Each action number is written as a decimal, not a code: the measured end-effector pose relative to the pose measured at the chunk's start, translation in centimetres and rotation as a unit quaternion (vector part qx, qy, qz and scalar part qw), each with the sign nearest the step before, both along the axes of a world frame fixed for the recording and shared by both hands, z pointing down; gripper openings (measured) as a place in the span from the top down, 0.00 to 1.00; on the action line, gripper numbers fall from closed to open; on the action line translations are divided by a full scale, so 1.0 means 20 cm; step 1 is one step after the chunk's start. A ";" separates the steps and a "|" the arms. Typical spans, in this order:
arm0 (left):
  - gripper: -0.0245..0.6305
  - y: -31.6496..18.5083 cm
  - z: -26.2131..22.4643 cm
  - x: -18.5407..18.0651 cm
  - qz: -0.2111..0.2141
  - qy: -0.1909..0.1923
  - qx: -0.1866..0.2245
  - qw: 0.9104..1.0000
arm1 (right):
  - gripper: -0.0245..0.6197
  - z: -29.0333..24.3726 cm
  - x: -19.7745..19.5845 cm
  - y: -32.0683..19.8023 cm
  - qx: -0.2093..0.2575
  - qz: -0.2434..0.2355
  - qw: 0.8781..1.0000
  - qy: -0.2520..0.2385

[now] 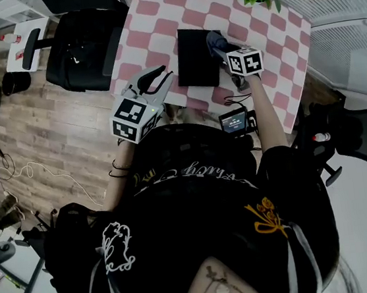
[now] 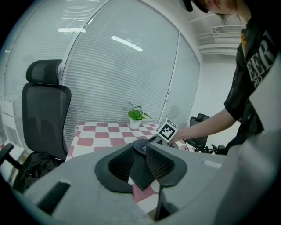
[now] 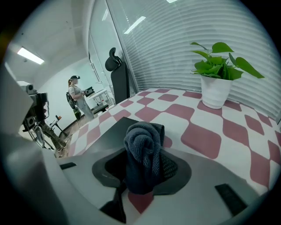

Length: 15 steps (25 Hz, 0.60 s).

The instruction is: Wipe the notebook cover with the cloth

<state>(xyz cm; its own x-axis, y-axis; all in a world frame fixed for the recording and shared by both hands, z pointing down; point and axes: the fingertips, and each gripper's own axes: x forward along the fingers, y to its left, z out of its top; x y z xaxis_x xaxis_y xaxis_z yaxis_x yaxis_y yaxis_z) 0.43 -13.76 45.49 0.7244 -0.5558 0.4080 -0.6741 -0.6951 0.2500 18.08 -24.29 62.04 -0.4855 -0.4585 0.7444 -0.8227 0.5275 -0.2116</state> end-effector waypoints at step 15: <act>0.84 0.06 0.03 0.03 0.040 0.006 -0.002 0.999 | 0.75 0.02 0.01 0.48 -0.026 0.009 0.998 -0.057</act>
